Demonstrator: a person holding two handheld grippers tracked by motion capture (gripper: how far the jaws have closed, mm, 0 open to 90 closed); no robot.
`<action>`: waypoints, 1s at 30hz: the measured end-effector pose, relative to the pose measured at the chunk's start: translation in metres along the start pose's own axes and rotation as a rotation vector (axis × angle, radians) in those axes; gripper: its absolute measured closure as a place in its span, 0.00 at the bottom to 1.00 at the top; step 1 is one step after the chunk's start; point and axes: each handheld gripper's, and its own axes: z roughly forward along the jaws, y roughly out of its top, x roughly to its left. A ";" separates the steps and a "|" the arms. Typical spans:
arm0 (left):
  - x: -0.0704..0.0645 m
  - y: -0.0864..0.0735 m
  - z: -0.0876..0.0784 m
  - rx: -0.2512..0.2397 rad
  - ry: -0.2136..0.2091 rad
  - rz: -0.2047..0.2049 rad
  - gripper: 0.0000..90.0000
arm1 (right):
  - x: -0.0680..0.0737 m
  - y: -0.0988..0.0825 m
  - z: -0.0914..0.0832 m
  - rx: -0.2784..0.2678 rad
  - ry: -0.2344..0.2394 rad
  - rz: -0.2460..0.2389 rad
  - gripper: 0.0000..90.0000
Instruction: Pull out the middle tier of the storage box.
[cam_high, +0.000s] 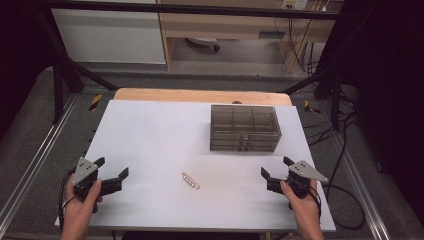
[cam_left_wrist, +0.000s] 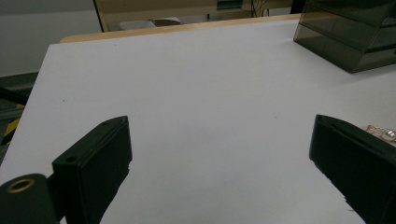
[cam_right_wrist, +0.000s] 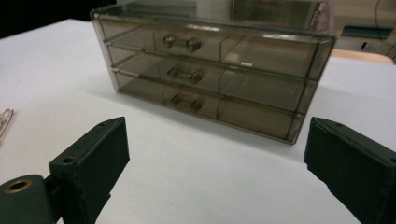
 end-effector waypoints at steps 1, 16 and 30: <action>0.000 0.000 0.000 0.000 0.000 0.000 0.06 | 0.002 0.000 0.001 0.013 0.002 -0.004 0.07; -0.004 -0.004 0.004 0.042 -0.006 0.017 0.07 | 0.036 0.010 0.010 0.137 0.048 -0.042 0.04; -0.005 -0.006 0.006 0.082 -0.005 0.029 0.07 | 0.041 0.012 0.023 0.210 0.034 -0.051 0.05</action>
